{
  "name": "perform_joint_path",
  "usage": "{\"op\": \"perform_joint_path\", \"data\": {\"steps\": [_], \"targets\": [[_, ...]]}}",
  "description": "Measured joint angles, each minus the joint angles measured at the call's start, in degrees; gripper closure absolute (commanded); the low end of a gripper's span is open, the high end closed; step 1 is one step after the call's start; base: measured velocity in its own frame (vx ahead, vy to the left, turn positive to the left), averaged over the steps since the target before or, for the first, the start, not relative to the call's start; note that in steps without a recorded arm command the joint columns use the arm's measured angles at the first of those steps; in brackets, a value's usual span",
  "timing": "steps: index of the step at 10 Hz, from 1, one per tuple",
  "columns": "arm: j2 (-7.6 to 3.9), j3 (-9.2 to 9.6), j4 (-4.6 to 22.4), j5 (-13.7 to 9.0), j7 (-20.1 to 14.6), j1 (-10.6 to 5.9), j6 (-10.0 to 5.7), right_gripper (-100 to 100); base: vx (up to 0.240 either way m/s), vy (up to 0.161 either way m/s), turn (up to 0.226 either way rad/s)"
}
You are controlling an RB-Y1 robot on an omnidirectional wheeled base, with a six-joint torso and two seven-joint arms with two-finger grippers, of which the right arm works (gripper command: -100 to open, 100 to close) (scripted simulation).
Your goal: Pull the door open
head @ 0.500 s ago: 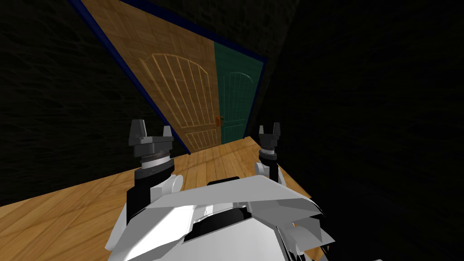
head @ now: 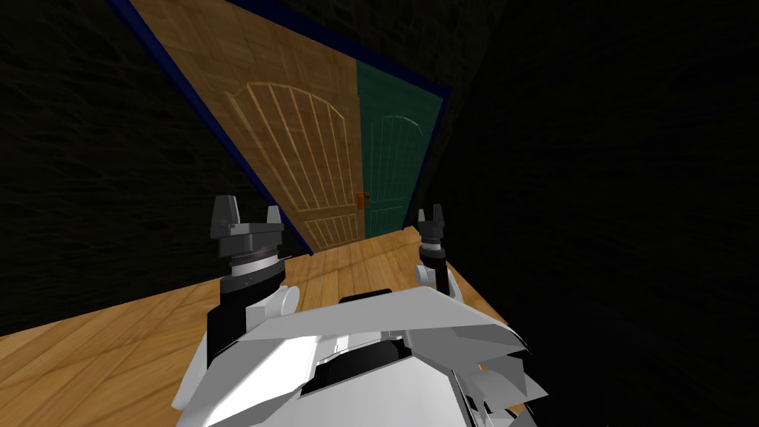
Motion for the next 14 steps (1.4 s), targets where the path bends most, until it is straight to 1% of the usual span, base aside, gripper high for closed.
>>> {"op": "perform_joint_path", "data": {"steps": [1,3,4,5,6,7,10,11,13,14], "targets": [[-0.44,-0.29,1.08,-0.07,-0.31,-0.35,0.25,-100,0.103,0.003,0.047],[-0.96,-0.55,3.42,0.07,-0.55,-1.84,1.17,-100,0.093,-0.002,0.077],[-1.31,-0.65,5.34,0.22,-0.67,-2.78,1.66,-100,0.169,0.009,0.126],[-1.81,-0.75,6.98,0.37,-0.96,-3.44,2.58,-100,0.180,0.017,0.092],[-1.98,-0.64,8.54,0.61,-1.08,-4.14,3.33,-100,0.136,0.013,0.058],[-2.24,-0.62,9.75,0.72,-1.25,-4.33,3.67,-100,0.108,0.002,0.053],[-3.01,-0.81,13.08,0.98,-1.82,-5.68,5.16,-100,0.093,0.006,0.064],[-3.03,-0.72,14.41,1.17,-1.89,-6.17,5.57,-100,0.088,-0.015,0.078],[-3.42,-0.91,17.46,1.39,-2.12,-7.56,6.32,-100,0.096,0.006,0.071],[-3.53,-0.95,18.73,1.53,-2.25,-8.29,6.98,-100,0.108,0.020,0.072]]}}
